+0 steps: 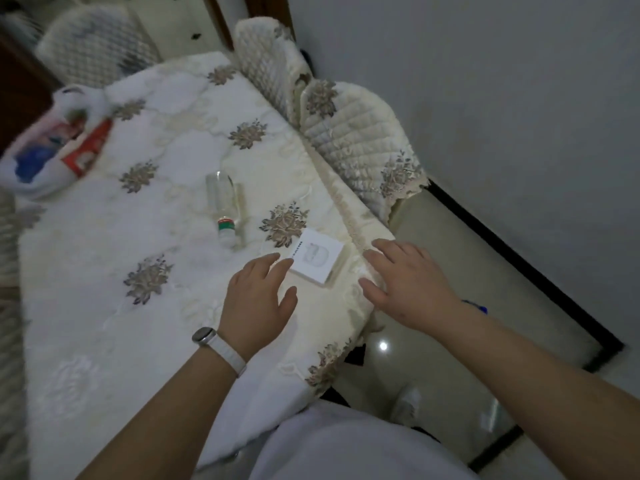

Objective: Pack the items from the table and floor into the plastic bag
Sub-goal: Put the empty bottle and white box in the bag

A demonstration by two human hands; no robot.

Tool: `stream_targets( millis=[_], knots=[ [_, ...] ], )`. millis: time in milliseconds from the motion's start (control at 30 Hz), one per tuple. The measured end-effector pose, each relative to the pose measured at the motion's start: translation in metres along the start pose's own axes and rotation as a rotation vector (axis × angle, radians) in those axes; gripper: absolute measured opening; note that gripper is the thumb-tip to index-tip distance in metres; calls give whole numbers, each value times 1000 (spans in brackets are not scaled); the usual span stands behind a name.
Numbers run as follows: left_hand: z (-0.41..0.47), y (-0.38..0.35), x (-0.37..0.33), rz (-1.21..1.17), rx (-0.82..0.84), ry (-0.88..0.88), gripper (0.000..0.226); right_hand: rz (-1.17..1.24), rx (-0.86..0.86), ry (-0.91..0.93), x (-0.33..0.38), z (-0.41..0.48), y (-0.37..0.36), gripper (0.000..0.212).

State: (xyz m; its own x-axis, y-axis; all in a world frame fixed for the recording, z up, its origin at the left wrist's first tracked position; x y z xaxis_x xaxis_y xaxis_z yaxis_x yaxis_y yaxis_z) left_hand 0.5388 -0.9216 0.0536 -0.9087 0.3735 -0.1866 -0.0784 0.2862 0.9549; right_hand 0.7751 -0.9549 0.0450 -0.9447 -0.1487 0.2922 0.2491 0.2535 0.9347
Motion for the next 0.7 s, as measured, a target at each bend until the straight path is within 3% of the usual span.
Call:
stream_targets(
  millis=[233,367,700],
  knots=[
    [2,5,65,-90,-97,259,50,9,124,144,26,67,-14,47],
    [35,-7,103,-142,-156,268,48,-4,204,131,34,103,-35,51],
    [137,-38,196,-387,-181,471,57,14,412,-43,33,165,-82,96]
  ],
)
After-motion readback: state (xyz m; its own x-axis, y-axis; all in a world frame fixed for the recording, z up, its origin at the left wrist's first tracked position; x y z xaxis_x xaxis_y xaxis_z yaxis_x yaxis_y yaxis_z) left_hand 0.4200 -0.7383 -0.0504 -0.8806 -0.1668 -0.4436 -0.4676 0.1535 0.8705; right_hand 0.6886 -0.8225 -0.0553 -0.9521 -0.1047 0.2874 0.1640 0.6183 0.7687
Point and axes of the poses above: each hand's wrist, its own z-axis towards the middle knuckle, its own y-axis out of the back of the hand, x = y × z, the point moved 5 cm from there along z, towards the middle knuckle, and after that the axes turned 15 degrees about x, right-handed, at the moved point
